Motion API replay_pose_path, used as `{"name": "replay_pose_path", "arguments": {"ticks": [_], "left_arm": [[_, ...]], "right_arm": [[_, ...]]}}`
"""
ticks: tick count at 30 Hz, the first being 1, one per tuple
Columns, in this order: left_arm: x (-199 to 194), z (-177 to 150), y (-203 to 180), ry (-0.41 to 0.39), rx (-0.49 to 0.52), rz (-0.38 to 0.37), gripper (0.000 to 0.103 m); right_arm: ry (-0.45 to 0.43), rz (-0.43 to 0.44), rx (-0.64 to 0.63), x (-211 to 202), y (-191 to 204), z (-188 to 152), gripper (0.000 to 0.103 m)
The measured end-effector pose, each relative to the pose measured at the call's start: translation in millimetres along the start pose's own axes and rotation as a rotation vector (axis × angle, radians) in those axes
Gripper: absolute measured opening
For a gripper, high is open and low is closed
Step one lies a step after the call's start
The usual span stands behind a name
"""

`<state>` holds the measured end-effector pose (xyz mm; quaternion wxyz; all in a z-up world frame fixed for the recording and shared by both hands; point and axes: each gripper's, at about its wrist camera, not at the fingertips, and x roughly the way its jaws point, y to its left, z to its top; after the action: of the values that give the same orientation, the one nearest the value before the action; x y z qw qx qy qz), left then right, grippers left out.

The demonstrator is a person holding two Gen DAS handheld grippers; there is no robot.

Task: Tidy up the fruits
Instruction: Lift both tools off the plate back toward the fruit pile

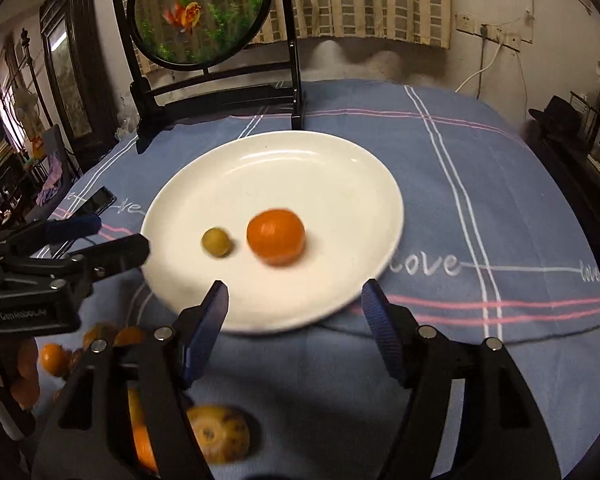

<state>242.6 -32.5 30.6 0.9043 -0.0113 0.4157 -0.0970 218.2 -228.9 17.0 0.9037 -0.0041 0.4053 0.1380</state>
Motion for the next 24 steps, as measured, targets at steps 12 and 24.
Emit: {"name": "replay_pose_path", "arguments": {"ticks": [12,24], "left_arm": [[-85.8,-82.2,1.1,-0.048,0.003,-0.002,0.099],[-123.8,-166.7,17.0,-0.026,-0.08,-0.017,0.099]], "right_arm": [[-0.1,-0.029,0.016,-86.0,2.5,-90.0,0.099],[-0.103,-0.037,-0.004,-116.2,27.7,-156.7,0.102]]}}
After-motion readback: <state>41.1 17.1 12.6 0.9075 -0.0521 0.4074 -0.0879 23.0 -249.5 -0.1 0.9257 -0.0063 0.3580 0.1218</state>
